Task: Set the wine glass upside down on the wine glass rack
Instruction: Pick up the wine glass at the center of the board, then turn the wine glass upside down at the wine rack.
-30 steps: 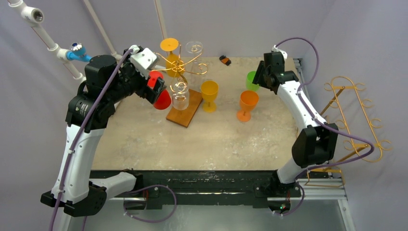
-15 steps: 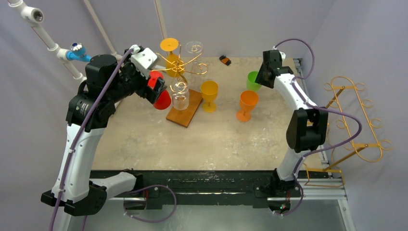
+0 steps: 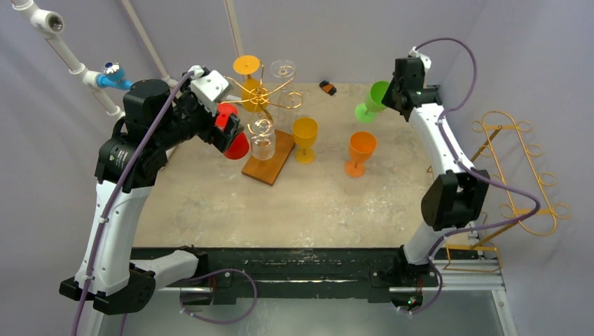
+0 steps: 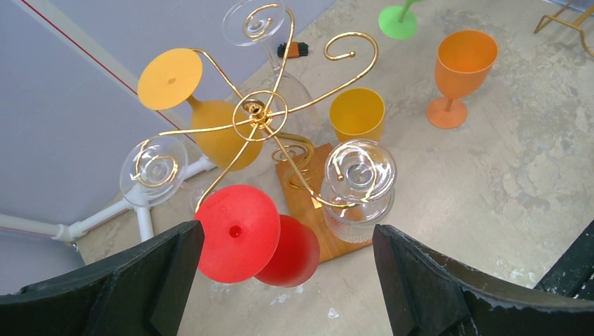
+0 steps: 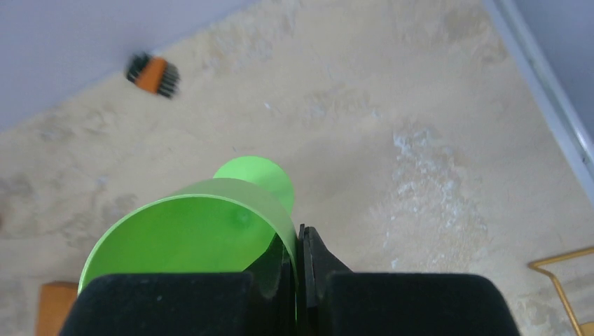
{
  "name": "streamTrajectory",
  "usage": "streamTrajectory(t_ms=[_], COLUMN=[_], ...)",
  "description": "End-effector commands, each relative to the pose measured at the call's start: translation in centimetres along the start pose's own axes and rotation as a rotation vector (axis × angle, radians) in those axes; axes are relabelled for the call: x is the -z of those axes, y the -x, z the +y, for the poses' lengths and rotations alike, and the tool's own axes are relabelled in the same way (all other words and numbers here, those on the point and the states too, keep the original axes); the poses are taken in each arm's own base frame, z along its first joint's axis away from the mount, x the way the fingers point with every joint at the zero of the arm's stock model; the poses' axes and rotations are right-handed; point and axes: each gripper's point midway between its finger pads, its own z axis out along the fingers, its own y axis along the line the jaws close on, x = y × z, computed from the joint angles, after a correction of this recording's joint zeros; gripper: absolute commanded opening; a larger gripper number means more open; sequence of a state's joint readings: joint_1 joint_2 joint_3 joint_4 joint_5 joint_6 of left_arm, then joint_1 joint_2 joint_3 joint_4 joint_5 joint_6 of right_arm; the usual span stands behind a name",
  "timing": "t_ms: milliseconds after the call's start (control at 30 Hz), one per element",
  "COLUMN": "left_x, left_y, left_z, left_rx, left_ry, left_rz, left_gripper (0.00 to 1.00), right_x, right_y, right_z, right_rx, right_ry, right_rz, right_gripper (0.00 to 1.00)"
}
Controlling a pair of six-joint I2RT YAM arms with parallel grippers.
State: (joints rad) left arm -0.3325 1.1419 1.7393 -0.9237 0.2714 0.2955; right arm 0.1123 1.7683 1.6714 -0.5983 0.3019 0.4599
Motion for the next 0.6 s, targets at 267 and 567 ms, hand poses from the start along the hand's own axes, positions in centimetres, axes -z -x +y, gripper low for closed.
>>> streamTrajectory(t_ms=[267,567], left_x=[0.5,-1.2], left_y=[2.2,3.1], left_z=[-1.3,-2.1], left_rx=[0.084,0.136], left_ry=[-0.067,-0.138], left_rz=[-0.06,-0.085], left_gripper=[1.0,1.0], right_x=[22.4,35.7], right_y=[12.2,8.8], right_z=[4.4,11.7], right_rx=[-0.15,0.037], right_ry=[0.478,0.938], right_rz=[-0.436,-0.479], right_gripper=[0.0,0.0])
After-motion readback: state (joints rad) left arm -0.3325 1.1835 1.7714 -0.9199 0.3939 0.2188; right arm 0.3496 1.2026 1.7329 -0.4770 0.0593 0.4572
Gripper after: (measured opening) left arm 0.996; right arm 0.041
